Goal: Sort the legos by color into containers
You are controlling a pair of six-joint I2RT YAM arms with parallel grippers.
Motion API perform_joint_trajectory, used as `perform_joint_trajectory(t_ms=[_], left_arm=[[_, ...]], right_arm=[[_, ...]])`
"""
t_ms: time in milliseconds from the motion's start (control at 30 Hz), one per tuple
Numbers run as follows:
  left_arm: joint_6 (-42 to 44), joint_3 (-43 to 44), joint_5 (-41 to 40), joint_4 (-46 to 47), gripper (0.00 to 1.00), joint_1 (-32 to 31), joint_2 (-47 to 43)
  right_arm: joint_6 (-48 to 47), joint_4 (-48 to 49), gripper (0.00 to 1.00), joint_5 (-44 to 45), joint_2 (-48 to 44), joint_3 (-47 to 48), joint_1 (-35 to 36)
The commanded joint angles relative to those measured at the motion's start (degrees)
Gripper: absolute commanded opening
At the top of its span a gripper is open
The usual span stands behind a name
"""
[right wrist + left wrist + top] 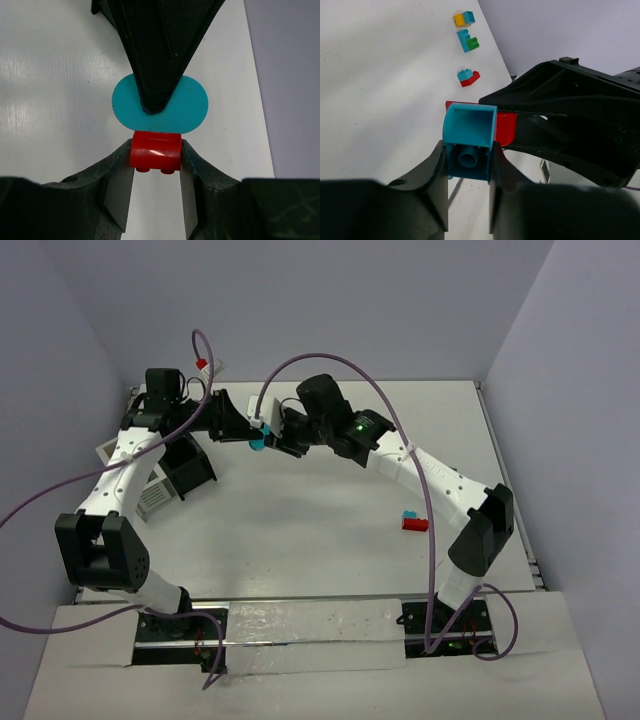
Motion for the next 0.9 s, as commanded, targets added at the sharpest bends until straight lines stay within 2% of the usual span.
perform_joint_trajectory(t_ms=[0, 33, 67, 133, 200, 333, 467, 533, 633, 733, 867], left_arm=[[-2.07, -0.01, 5.59, 5.72, 0.09, 0.05, -0.94], [-2.39, -0.41, 6.14, 6.09, 0.02, 0.74, -1.34], [-3.28, -0.87, 6.44, 6.98, 0.00, 2.09, -1.75], [-4.52, -1.54, 6.18, 8.40, 0.00, 4.23, -2.43], [-3.09, -1.13, 4.78, 7.22, 0.00, 9.12, -2.92], [10.73, 5.22, -3.51, -5.67, 0.00, 15.84, -2.18], [15.78, 2.73, -9.49, -7.56, 0.00, 21.64, -3.46], [20.70, 0.39, -17.03, -7.48, 0.00, 22.52, -4.85], [24.08, -5.47, -26.75, -1.04, 0.00, 22.46, -8.65], [26.44, -8.89, -33.29, 2.40, 0.00, 22.42, -10.34], [29.02, -12.24, -37.02, 6.39, 0.06, 22.43, -11.02]], right_arm=[[0.54, 5.03, 0.00, 0.96, -1.23, 1.01, 0.81], [0.92, 5.09, 0.00, 1.50, -1.43, 0.63, 0.70], [1.07, 5.25, 0.00, 1.93, -1.89, -0.28, 0.55], [0.91, 5.59, 0.00, 2.22, -3.22, -1.89, 0.17], [0.63, 6.43, 0.00, 2.71, -4.96, -6.04, -0.44], [0.78, 6.06, 0.00, 3.35, -7.76, -11.23, -2.18], [0.63, 5.91, 0.00, 3.94, -9.52, -15.20, -3.86], [1.15, 5.82, 0.00, 4.47, -9.78, -16.59, -5.07], [2.08, 5.47, 0.00, 4.73, -9.52, -16.69, -5.83], [2.68, 5.35, 0.00, 4.91, -9.24, -16.57, -6.33], [3.09, 4.84, 0.00, 4.82, -8.81, -16.15, -6.74]])
